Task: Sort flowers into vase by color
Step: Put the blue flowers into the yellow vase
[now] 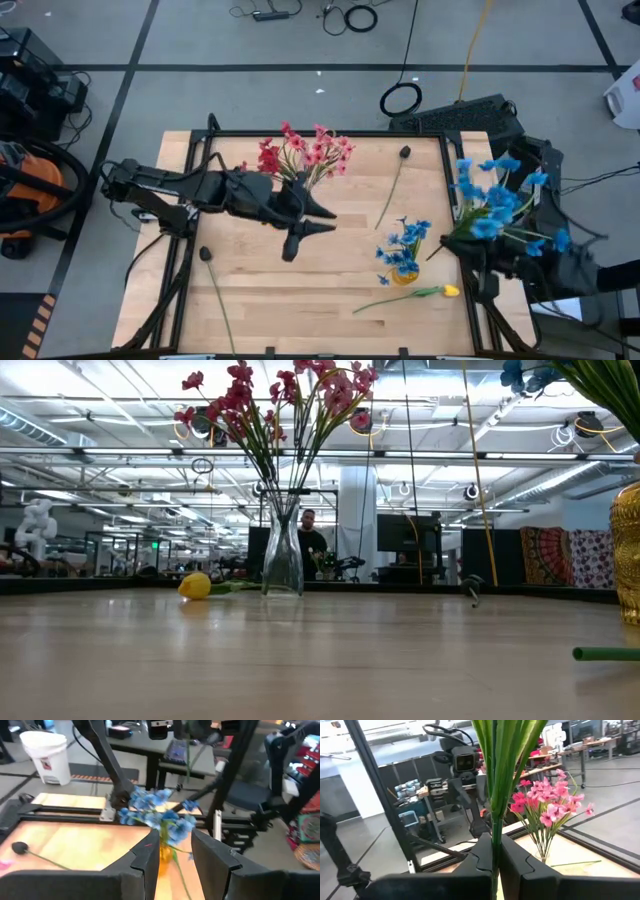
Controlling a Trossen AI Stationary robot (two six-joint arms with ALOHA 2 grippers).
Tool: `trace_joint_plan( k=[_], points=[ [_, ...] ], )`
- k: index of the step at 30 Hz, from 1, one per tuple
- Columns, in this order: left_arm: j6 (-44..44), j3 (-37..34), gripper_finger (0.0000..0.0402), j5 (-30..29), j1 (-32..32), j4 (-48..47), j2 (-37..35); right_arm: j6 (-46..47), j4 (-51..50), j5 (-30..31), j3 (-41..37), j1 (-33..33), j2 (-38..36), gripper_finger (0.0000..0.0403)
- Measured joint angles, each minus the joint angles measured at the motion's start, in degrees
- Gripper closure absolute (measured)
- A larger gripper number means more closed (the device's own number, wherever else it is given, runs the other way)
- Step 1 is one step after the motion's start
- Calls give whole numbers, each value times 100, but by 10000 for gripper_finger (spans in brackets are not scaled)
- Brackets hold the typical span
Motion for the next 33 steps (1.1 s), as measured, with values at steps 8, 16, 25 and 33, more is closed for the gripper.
trace_joint_plan(
  k=[8, 16, 25, 33],
  points=[
    [-433, -1128, 283, -15, -388, 1401, -62, 890, -238, -15, 0, 98, 652, 402],
    [-1170, -2356, 283, -67, -701, 2728, -59, 2995, -2029, -210, 0, 99, 1057, 402],
    [-1427, -2526, 283, -122, -797, 2908, -70, 4858, -4116, -1085, 0, 98, 1304, 402],
    [-1410, -2526, 283, -332, -792, 2623, -68, 7481, -6664, -1244, 0, 56, 1573, 402]
  ],
)
